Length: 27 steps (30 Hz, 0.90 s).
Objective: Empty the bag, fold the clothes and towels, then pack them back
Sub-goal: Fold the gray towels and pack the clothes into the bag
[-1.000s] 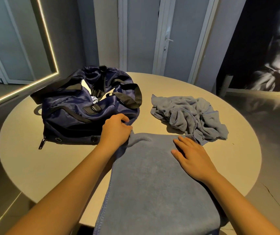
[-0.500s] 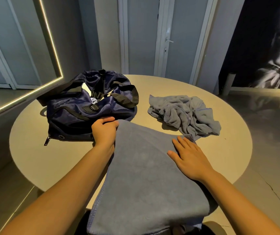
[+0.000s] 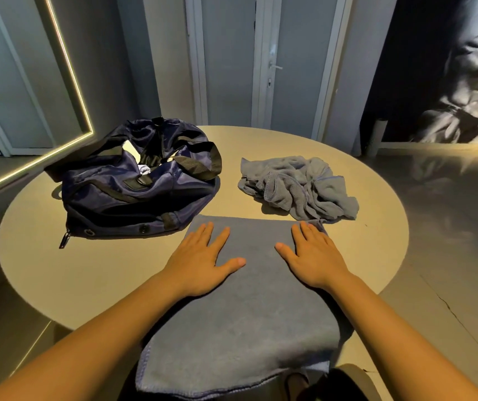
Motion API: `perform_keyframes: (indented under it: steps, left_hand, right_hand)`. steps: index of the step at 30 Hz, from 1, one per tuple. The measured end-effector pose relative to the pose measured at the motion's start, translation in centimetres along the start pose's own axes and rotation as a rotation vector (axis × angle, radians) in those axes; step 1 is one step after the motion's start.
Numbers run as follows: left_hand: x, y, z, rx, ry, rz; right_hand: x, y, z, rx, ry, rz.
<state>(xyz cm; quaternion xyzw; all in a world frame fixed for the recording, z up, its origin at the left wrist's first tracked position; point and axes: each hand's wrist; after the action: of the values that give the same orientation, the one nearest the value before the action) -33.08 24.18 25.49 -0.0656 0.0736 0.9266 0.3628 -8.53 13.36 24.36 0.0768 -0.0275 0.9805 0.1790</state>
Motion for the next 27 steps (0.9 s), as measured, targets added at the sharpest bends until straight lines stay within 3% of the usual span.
perform_keyframes:
  steps: [7,9,11,12,15,18,21,24,27]
  left_hand:
    - [-2.2,3.9,0.2,0.038,-0.024,0.113]
    - [-2.1,3.6,1.8,-0.063,-0.086,0.090]
    - [-1.0,1.5,3.3,-0.237,0.005,0.031]
    - [-0.2,0.2,4.0,-0.243,0.082,0.007]
    - [1.5,-2.8,6.0,0.029,0.310,0.009]
    - [1.8,-4.3,7.0,0.168,0.301,0.041]
    - [1.5,-4.2,8.2,0.216,0.420,0.028]
    - [1.7,-3.5,9.1,0.252,0.812,0.073]
    - [2.0,-3.0,8.8,0.218,1.029,0.087]
  right_hand:
    - [-0.8,0.1,-0.1,-0.020,0.005,0.105]
    - [-1.3,0.2,-0.5,-0.024,0.009,0.142]
    - [-1.6,0.2,-0.6,-0.018,0.005,0.158]
    - [-1.6,0.3,-0.6,-0.015,0.003,0.161]
    - [-1.4,0.4,-0.3,-0.021,-0.007,0.162]
    - [-1.2,0.7,-0.1,-0.010,-0.024,0.147]
    - [-1.3,0.9,0.0,-0.010,-0.039,0.146]
    - [-1.4,0.9,0.0,-0.019,-0.054,0.154]
    - [-1.3,1.0,0.1,-0.020,-0.068,0.154]
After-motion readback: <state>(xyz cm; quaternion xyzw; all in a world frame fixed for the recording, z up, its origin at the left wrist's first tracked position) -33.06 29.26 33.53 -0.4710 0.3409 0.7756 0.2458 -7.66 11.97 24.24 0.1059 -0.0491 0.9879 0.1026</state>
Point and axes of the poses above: each hand's wrist, its own y-axis away from the middle knuckle, its own z-axis out of the back of the hand, x = y × z
